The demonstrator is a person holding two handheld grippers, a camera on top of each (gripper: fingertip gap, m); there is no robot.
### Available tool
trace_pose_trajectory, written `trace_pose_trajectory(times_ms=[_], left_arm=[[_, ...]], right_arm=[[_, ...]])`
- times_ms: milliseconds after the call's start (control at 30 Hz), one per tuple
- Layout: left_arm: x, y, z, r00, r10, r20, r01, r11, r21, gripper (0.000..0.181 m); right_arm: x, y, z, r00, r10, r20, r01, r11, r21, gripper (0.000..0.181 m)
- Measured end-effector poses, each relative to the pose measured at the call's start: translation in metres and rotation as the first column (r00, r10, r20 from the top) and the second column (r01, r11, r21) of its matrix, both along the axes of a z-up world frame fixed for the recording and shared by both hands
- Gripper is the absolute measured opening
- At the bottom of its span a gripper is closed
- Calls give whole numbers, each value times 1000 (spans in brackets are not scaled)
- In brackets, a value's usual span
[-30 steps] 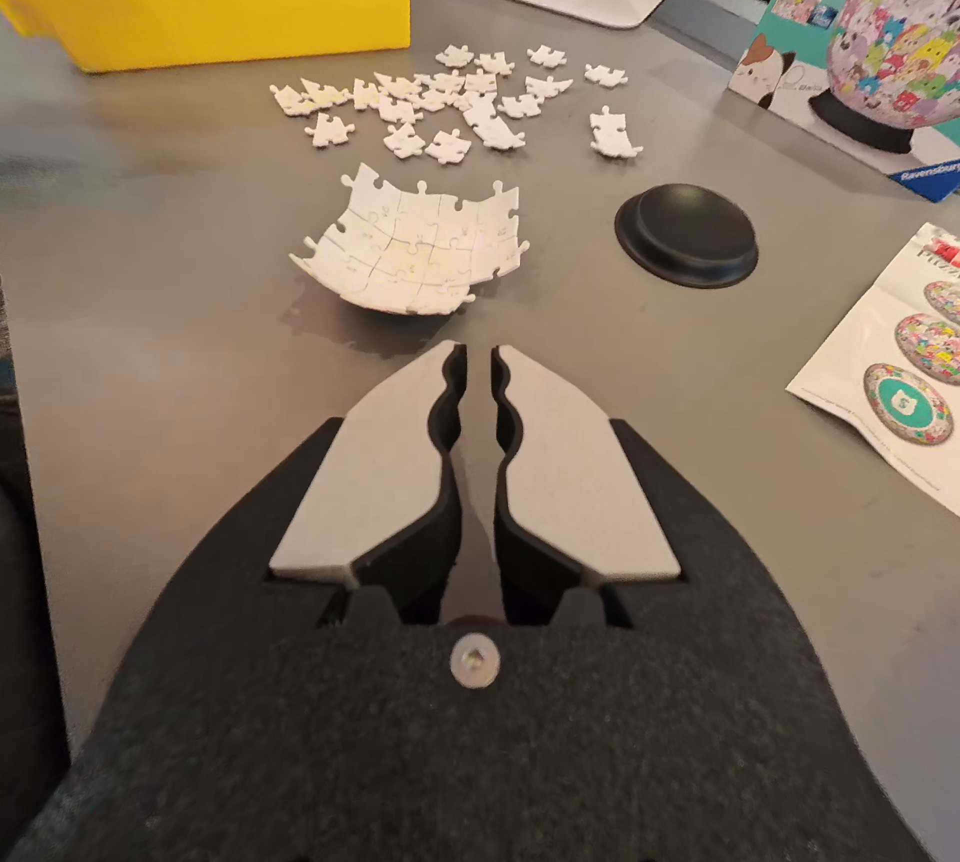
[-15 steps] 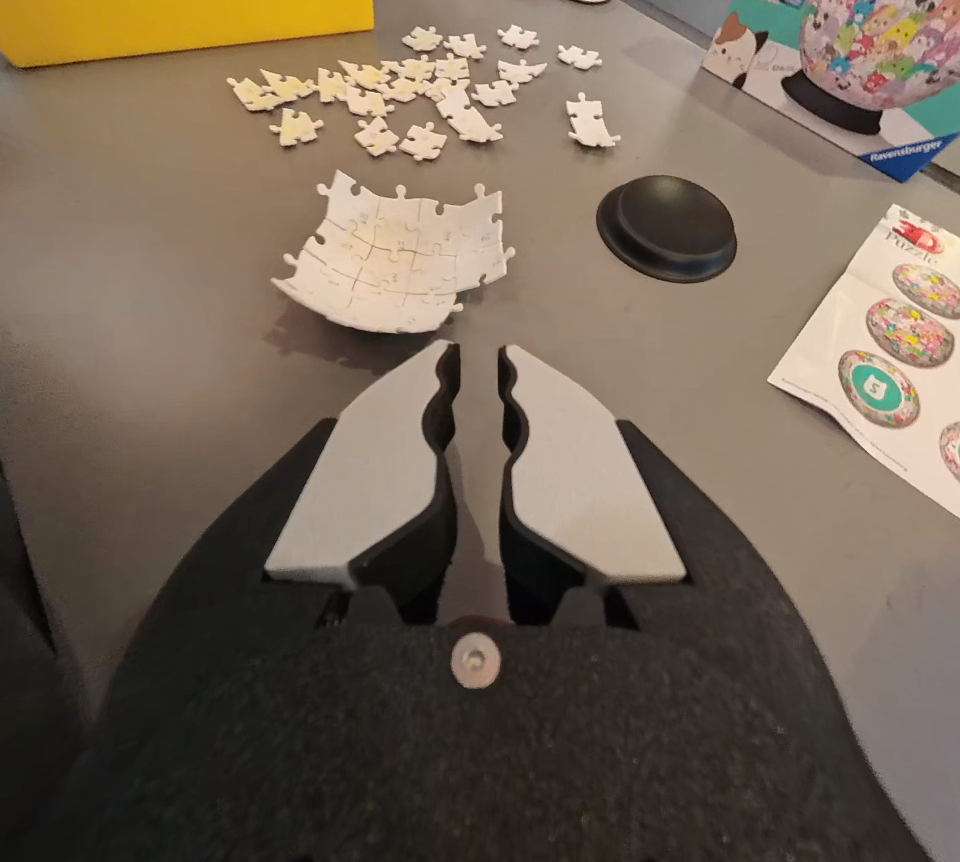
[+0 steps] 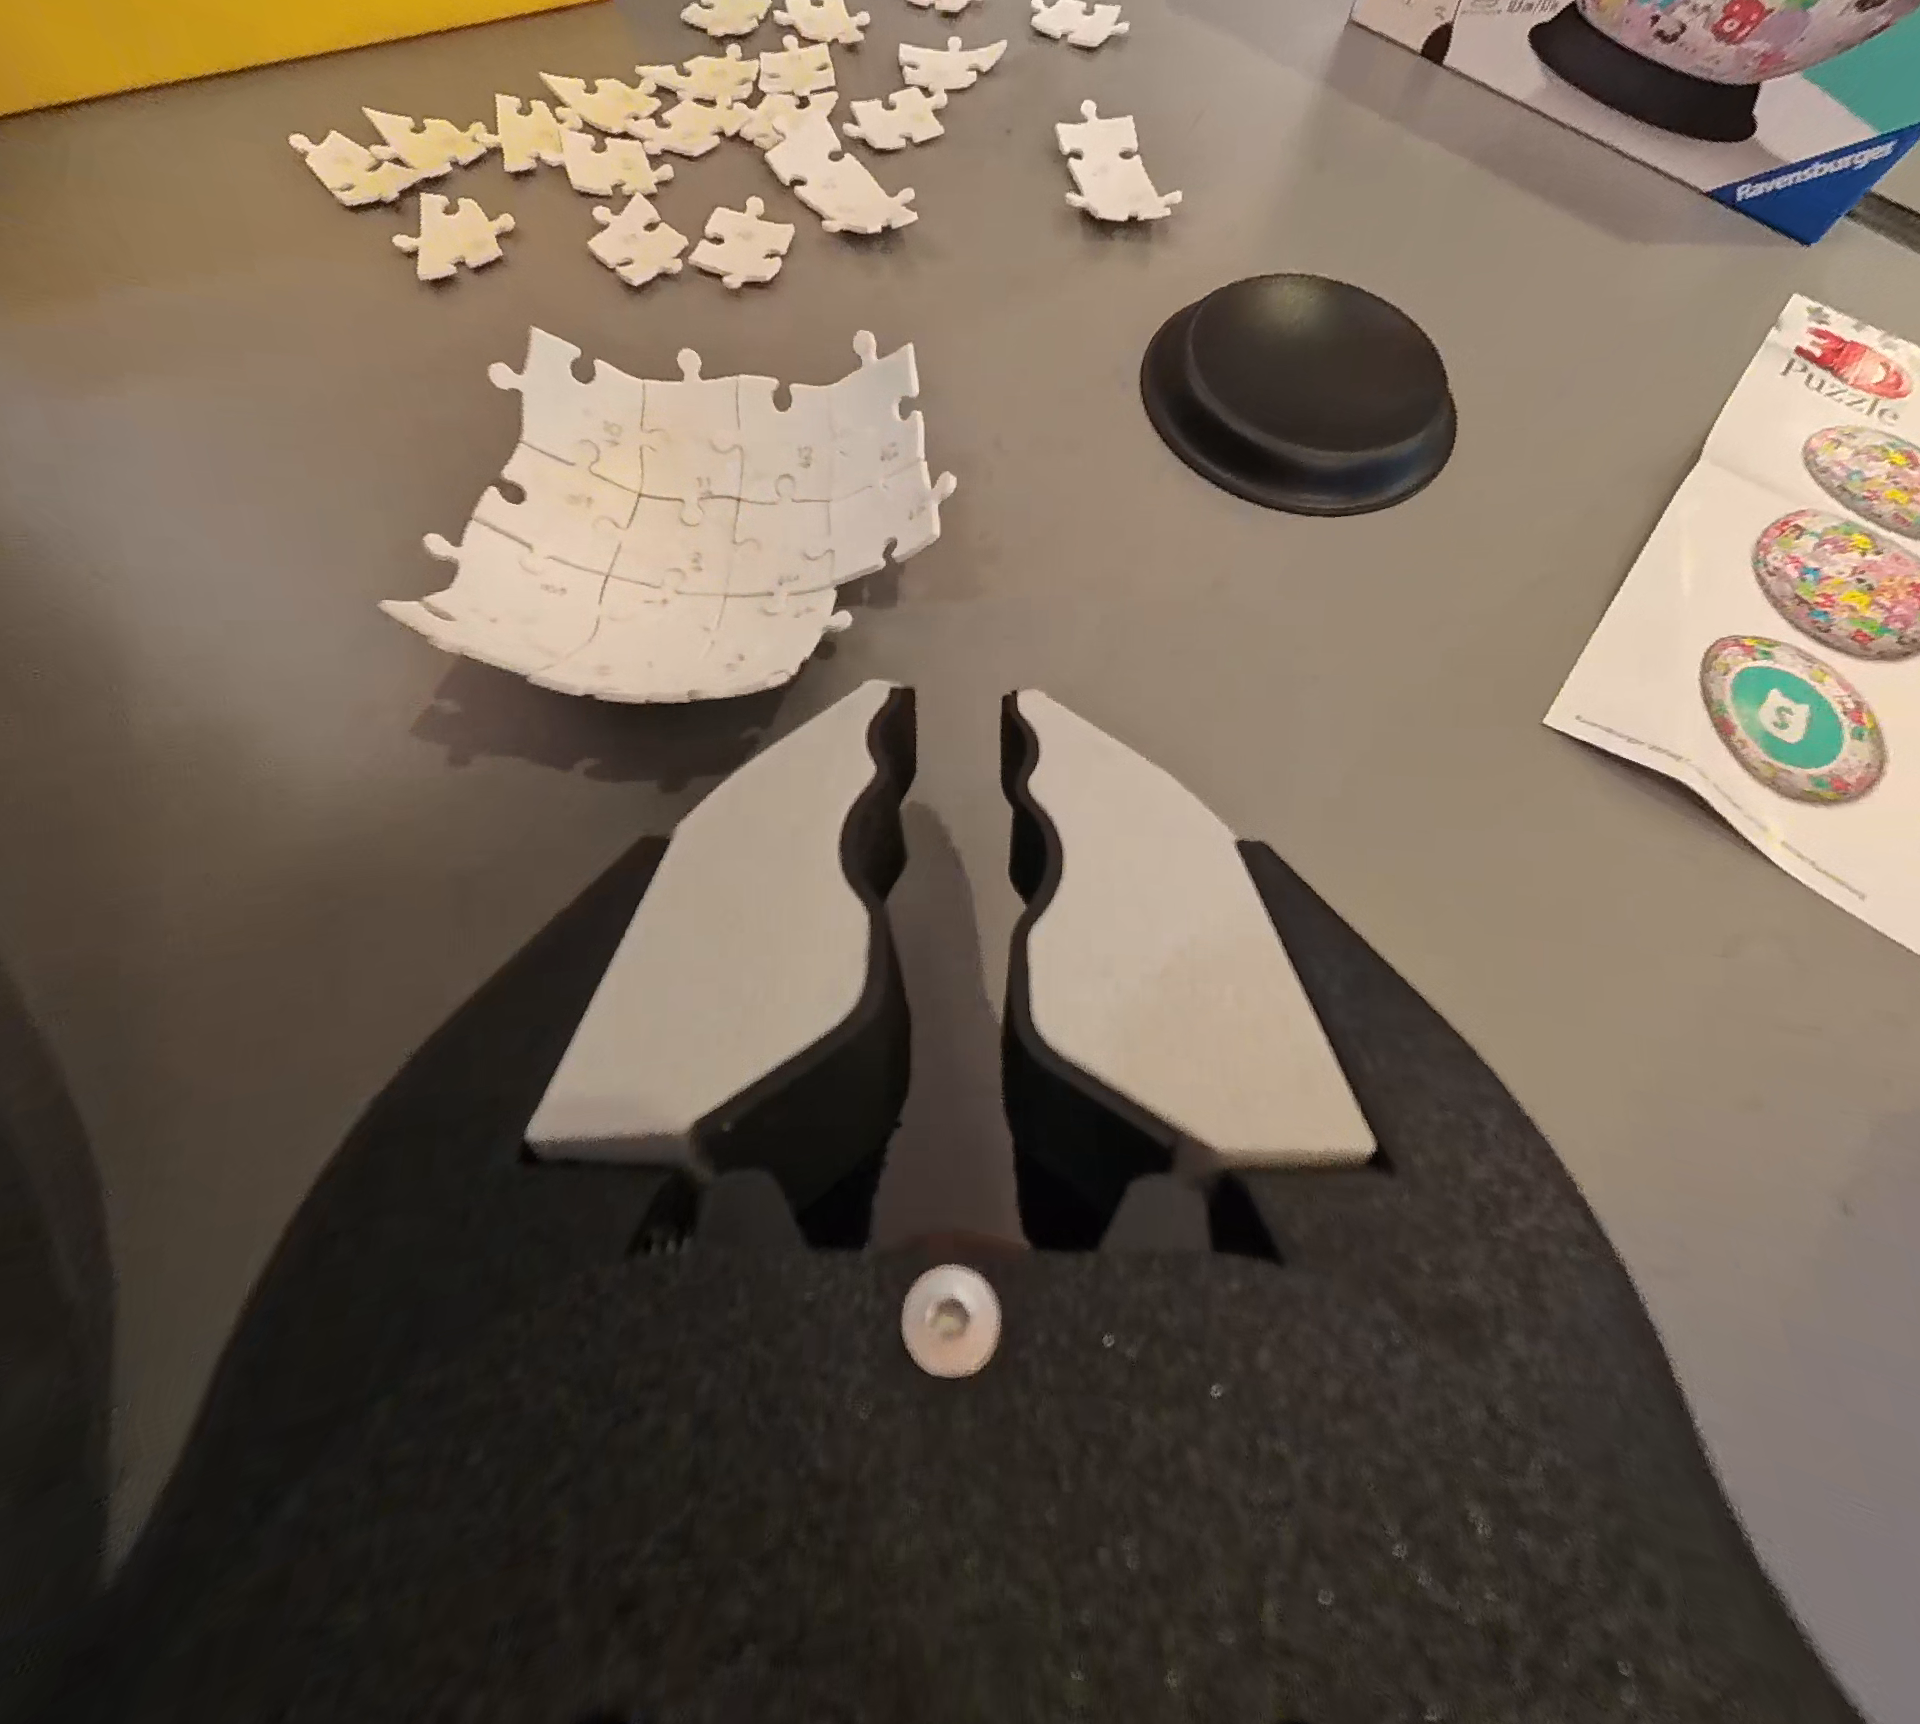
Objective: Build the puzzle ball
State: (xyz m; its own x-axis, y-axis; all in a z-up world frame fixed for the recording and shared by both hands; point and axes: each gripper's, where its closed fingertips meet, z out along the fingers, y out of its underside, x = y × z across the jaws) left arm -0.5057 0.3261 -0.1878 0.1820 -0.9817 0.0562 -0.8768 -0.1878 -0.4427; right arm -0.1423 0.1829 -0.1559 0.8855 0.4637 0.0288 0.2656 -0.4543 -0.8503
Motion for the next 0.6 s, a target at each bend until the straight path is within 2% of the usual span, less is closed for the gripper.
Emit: trace_pose_trajectory(times_ms=[333, 467, 600], left_arm=[[4, 2, -2, 1000, -20, 14, 19, 996, 93, 32], [2, -2, -1, 1000, -5, 15, 4, 997, 76, 32], [-11, 1, 16, 999, 42, 20, -43, 993, 111, 32]], right_arm=[[3, 5, 2, 1000, 14, -6, -14, 1000, 15, 15], [0, 3, 3, 1000, 26, 7, -26, 999, 22, 15], [-1, 2, 9, 999, 40, 27, -41, 999, 36, 15]])
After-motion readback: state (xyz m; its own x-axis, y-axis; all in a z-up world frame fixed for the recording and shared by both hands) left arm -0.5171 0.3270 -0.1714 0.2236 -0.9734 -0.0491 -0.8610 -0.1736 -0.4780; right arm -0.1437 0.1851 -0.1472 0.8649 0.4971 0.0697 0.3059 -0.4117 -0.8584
